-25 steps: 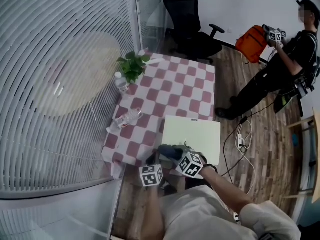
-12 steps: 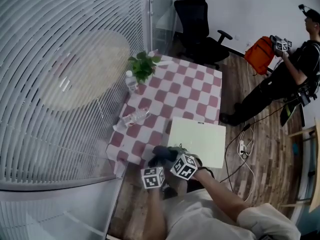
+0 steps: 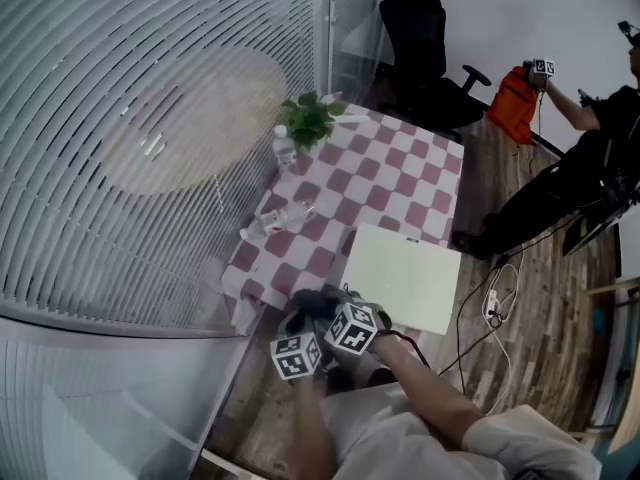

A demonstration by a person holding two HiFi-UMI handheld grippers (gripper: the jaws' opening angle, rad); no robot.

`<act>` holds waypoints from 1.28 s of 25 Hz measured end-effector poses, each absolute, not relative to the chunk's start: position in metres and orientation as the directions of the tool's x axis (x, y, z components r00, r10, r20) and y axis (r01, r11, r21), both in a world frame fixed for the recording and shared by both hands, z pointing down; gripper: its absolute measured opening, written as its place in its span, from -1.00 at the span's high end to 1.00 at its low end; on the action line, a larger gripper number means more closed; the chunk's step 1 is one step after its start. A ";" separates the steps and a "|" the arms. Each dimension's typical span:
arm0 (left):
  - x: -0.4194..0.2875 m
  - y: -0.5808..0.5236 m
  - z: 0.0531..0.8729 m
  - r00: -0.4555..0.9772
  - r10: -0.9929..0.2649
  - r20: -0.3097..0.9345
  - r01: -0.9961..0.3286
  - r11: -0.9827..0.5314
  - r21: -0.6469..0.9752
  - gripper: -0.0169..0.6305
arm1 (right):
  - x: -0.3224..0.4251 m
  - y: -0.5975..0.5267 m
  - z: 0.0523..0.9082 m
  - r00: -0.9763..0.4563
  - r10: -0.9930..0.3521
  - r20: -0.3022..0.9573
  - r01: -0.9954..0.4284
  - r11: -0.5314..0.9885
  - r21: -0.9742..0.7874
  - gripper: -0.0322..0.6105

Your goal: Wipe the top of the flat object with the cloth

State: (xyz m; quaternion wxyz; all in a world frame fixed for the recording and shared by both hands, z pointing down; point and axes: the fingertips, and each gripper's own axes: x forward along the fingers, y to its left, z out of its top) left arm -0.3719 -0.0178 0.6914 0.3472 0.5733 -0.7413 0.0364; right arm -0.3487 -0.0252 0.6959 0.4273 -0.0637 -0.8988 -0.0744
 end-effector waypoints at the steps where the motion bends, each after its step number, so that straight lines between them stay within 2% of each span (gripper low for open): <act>1: -0.369 -0.013 0.688 -0.116 -0.822 0.557 -0.872 0.352 0.339 0.92 | -0.345 -0.021 0.693 -0.633 0.068 0.771 0.174 0.983 0.057 0.54; 7: -0.329 0.000 0.649 -0.182 -0.833 0.523 -0.885 0.371 0.282 0.92 | -0.304 -0.005 0.658 -0.709 0.109 0.697 0.122 0.992 -0.032 0.54; 15: -0.229 0.001 0.620 -0.138 -0.852 0.505 -0.933 0.282 0.221 0.92 | -0.206 0.001 0.640 -0.780 0.095 0.618 0.018 0.991 -0.130 0.54; 20: -0.173 -0.012 0.612 -0.091 -0.873 0.479 -0.959 0.207 0.196 0.92 | -0.149 -0.017 0.631 -0.809 -0.028 0.587 -0.094 0.992 -0.082 0.54; 24: -0.144 -0.015 0.604 -0.108 -0.890 0.443 -0.966 0.200 0.166 0.92 | -0.099 -0.036 0.627 -0.822 -0.114 0.558 -0.176 0.983 -0.058 0.54; 29: -0.125 -0.015 0.593 -0.113 -0.918 0.381 -0.974 0.179 0.142 0.92 | -0.048 -0.068 0.627 -0.830 -0.216 0.515 -0.306 0.947 -0.096 0.54; 32: -0.109 -0.010 0.592 -0.095 -0.918 0.385 -0.978 0.159 0.137 0.92 | -0.027 -0.080 0.625 -0.829 -0.254 0.498 -0.355 0.928 -0.118 0.54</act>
